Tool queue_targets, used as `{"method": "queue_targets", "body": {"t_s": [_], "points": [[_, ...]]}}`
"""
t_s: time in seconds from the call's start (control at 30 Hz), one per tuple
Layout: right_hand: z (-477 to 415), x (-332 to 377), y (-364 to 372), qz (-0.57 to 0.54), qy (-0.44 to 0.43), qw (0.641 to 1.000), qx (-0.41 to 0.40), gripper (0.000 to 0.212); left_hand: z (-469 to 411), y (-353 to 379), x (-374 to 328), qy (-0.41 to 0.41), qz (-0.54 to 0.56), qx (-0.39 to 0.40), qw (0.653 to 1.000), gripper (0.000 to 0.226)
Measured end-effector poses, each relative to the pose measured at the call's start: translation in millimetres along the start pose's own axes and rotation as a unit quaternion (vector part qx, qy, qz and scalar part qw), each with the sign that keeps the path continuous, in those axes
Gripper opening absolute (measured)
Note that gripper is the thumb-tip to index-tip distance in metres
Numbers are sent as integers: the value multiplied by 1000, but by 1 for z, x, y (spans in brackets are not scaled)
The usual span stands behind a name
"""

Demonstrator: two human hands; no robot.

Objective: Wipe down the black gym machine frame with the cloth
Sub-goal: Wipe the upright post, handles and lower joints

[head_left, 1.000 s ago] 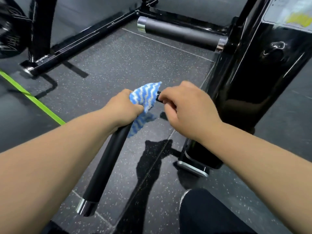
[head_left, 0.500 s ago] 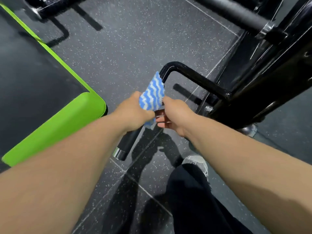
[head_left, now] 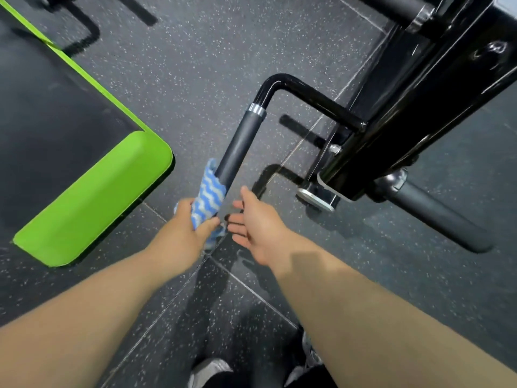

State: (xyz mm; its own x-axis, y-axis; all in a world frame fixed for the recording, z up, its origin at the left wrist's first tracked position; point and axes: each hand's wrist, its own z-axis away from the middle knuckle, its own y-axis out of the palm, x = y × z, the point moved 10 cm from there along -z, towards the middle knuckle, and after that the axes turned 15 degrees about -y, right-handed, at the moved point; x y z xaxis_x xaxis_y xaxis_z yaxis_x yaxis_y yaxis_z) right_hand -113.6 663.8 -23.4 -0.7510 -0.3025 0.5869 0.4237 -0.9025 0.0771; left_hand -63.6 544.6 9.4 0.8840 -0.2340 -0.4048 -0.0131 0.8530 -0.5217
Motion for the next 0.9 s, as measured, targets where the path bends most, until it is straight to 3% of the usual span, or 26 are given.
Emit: {"method": "queue_targets", "body": {"t_s": [0.07,0.13,0.2,0.27,0.3,0.37,0.43,0.5,0.6,0.67,0.8,0.87,0.9], "points": [[16,-16,1,-29,28,999,27,53,17,13,22,-62,90,5,994,34],[24,-26,2,-55,45,996,48,49,32,27,30,-105,237,23,965,30],[28,-31,-6,-77,54,995,44,33,39,44,21,-151,403,63,900,14],[31,-28,-19,-108,50,992,31,19,48,67,-5,-189,528,148,815,25],[30,-24,-29,-129,34,991,21,15,52,77,-19,-196,549,176,793,32],[28,-15,-54,-137,-16,990,-3,9,57,89,-37,-206,516,183,811,31],[28,-9,-93,-117,-61,989,-65,18,58,94,-51,-204,422,138,872,20],[36,0,-133,-120,-92,978,-142,16,54,94,-67,-189,356,78,912,14],[42,18,-164,-189,-109,966,-141,24,52,90,-91,-164,353,24,921,16],[43,34,-168,-242,-102,963,-56,36,56,99,-115,-128,341,49,930,28],[57,44,-182,-188,-57,977,83,35,73,139,-154,-72,317,182,928,39],[64,39,-200,-174,-59,980,81,36,86,159,-166,-48,292,237,925,36],[66,40,-212,-144,-78,986,40,35,91,162,-174,-32,286,252,924,34]]}}
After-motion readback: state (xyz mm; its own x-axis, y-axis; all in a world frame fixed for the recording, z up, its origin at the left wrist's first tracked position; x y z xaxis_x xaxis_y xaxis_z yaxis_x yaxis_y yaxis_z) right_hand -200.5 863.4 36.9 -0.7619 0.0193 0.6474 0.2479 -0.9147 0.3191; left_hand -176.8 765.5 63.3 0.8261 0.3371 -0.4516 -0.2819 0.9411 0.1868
